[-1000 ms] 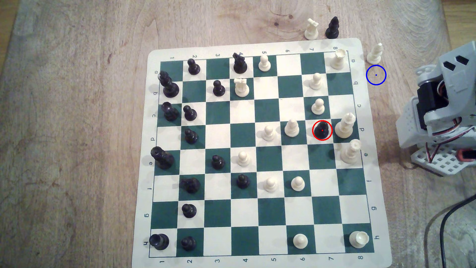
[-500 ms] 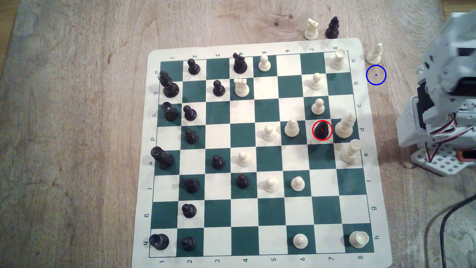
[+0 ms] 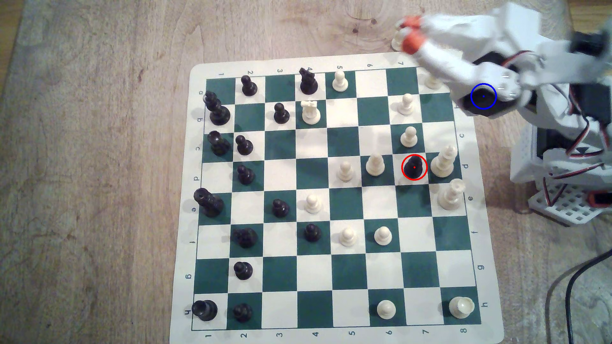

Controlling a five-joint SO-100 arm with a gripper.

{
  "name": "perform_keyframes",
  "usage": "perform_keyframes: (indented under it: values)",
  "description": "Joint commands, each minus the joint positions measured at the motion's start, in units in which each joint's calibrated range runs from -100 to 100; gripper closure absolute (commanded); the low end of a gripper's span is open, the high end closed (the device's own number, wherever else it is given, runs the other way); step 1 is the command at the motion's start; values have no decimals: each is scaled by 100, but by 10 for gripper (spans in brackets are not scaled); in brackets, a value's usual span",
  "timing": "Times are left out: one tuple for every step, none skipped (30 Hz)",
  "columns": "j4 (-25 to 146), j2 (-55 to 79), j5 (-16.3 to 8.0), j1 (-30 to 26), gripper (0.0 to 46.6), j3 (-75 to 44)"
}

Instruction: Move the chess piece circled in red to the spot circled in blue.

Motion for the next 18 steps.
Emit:
perform_keyframes:
  values:
    - [1978,695,-176,-51,464,-1638]
    - [2412,873,-186,-121,464,-1919]
    - [2715,1001,-186,-168,464,-2082]
    - [3313,1247,-269,-223,464,-2363]
    - [3616,1434,-298,-223,464,-2517]
    - [3813,1587,-366,-215,464,-2617]
    - [3977,1739,-386,-199,464,-2672]
    - [4157,2011,-440,-207,464,-2726]
    - [4427,2266,-508,-246,464,-2880]
    - [4673,2486,-611,-301,464,-3043]
    - [4853,2665,-723,-363,464,-3161]
    - [5066,2826,-821,-426,461,-3279]
    - [5402,3123,-1006,-528,458,-3506]
    - [5549,3276,-1104,-567,455,-3587]
    - [5631,3395,-1167,-582,455,-3624]
    - [5672,3488,-1206,-606,456,-3614]
    - [5721,3649,-1328,-614,456,-3587]
    - [5770,3734,-1392,-622,453,-3605]
